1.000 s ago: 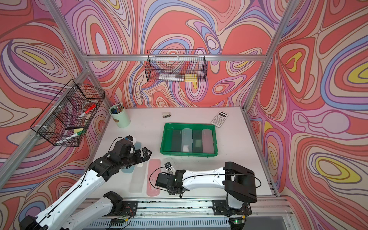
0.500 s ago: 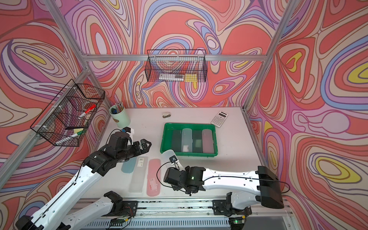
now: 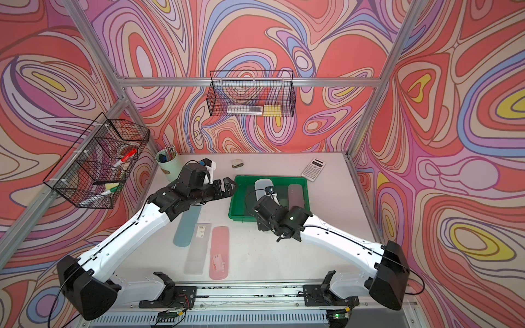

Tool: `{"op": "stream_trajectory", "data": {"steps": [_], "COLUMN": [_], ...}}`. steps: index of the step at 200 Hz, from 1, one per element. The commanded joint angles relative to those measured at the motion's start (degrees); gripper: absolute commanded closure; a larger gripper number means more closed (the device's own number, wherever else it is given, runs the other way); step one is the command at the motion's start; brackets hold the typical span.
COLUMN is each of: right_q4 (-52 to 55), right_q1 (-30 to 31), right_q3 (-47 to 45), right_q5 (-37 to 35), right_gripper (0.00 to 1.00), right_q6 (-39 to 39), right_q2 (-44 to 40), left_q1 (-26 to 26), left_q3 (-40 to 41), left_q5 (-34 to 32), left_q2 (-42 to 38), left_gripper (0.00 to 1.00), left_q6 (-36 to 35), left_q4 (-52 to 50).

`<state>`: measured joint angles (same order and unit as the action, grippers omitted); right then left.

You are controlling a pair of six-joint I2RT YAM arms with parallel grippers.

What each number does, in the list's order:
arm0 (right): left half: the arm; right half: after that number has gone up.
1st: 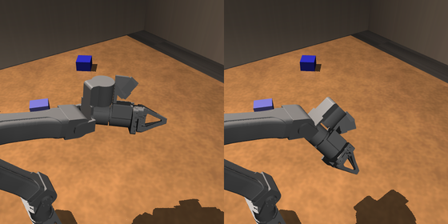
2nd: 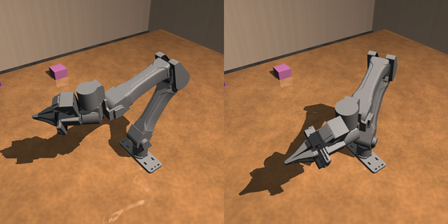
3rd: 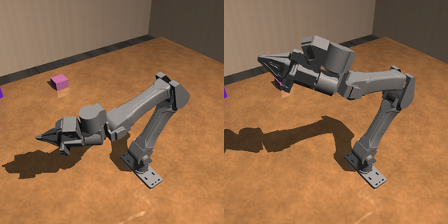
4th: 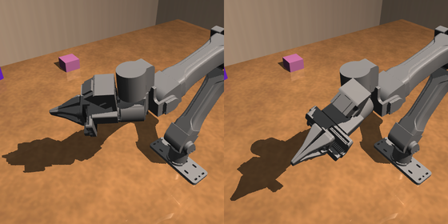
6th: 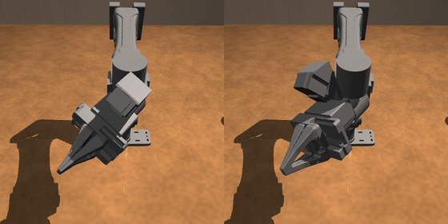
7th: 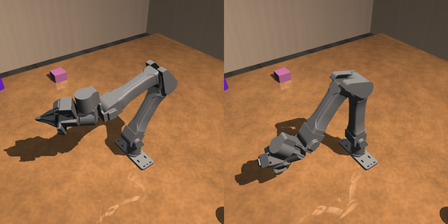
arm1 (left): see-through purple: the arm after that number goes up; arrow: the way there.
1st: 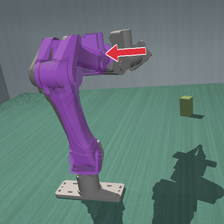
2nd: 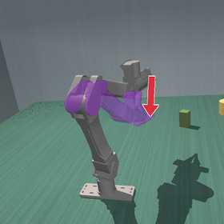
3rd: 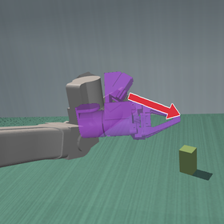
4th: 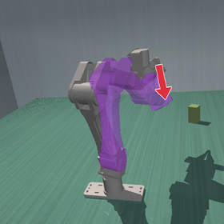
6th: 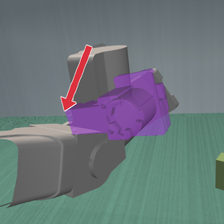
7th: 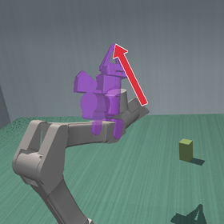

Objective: Put the pencil case into the storage box
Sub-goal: Place the pencil case at the storage box.

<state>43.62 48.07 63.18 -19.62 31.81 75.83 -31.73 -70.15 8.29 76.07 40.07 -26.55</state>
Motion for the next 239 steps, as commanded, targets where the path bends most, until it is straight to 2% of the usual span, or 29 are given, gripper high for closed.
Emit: {"op": "stream_trajectory", "data": {"steps": [1, 32, 62, 109, 126, 193, 239], "right_q4": [-6.1, -11.2, -13.8, -13.6, -14.4, -15.4, -16.3], "right_q1": [-6.4, -13.1, -20.2, -25.4, -26.2, -26.7, -26.7], "right_q3": [1.4, 0.5, -0.7, 2.2, 2.0, 0.4, -3.6], "right_q5": [5.4, 3.5, 5.0, 5.8, 5.7, 3.1, 4.1], "right_gripper": [0.42, 0.43, 0.45, 0.45, 0.45, 0.46, 0.44], "right_q6": [-5.9, -11.3, -14.4, -18.7, -19.4, -17.6, -15.9], "right_q2": [3.8, 8.6, 12.0, 18.2, 19.1, 22.2, 19.1], "left_q1": [-2.1, -4.1, -5.6, -6.6, -6.7, -7.4, -7.4], "left_q3": [-1.7, -1.8, 0.8, 4.2, 5.4, 6.1, 8.4], "left_q5": [0.6, 1.3, 1.4, 2.8, 3.3, 4.7, 0.8], "left_q2": [2.6, 5.5, 6.9, 8.0, 8.7, 10.6, 7.1], "left_gripper": [0.03, 0.03, 0.03, 0.03, 0.02, 0.03, 0.01], "left_q6": [-0.6, -0.9, -0.3, 0.4, 1.4, 1.4, -0.9], "left_q4": [4.9, 6.6, 8.7, 11.0, 14.4, 15.6, 13.0]}}
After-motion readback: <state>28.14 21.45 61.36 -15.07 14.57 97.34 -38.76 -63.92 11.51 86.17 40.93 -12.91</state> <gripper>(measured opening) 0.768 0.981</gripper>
